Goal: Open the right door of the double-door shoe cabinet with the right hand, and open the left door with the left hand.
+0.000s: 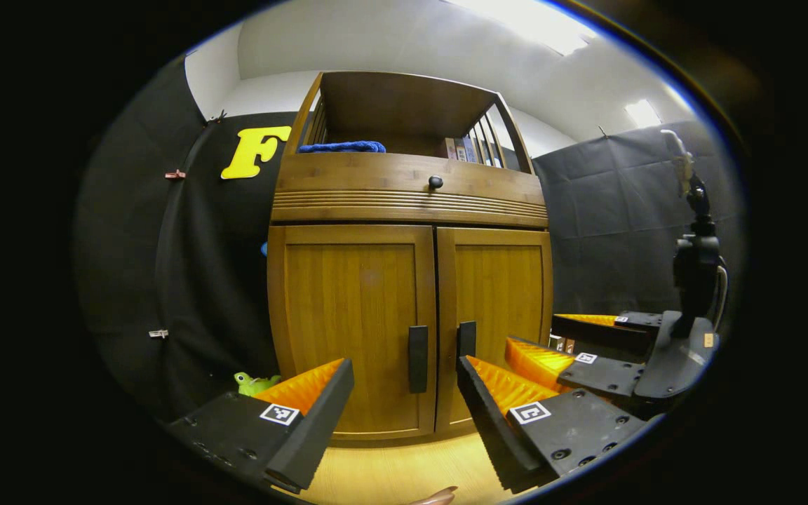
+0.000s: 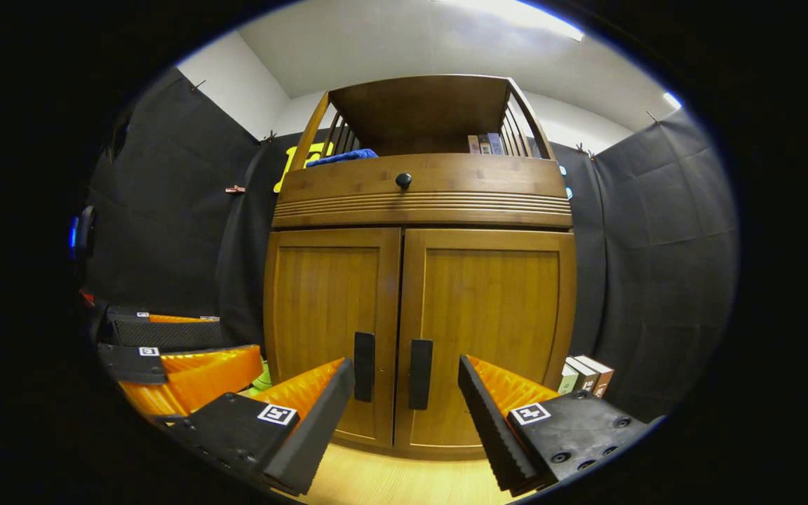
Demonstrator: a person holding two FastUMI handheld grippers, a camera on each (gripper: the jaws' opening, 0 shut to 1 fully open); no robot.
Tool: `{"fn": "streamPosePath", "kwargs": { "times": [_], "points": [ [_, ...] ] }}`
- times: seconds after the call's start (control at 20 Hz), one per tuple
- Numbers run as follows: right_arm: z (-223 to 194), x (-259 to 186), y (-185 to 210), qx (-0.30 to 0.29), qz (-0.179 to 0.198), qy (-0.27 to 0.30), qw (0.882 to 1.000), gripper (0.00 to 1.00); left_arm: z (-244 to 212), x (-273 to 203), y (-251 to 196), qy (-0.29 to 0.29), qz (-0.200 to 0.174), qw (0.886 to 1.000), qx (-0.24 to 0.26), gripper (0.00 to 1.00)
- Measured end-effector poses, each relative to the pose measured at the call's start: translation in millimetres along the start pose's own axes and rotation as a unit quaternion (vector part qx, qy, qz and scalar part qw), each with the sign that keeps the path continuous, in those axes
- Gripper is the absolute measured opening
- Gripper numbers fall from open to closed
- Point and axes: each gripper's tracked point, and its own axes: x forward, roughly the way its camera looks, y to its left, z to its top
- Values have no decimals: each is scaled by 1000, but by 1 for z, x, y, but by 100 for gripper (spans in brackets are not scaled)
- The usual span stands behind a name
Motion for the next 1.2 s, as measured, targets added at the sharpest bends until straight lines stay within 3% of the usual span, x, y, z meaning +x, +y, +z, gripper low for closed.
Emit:
{"fn": "streamPosePath", "kwargs": {
  "times": [0.5, 0.8, 1.05, 1.2],
  "points": [
    [-52, 97, -2, 15, -12, 19, 1000, 95, -2, 6, 38, -14, 23, 1000, -7, 94],
    [-81, 137, -14, 9, -28, 34, 999, 95, -4, 10, 43, -16, 18, 1000, 2, 93],
    [-101, 158, -27, 9, -45, 45, 998, 89, -13, 13, 44, -9, 16, 1000, 10, 94],
    [-101, 164, -31, 12, -47, 39, 998, 75, -16, 14, 45, -4, 18, 1000, 13, 93]
  ]
}}
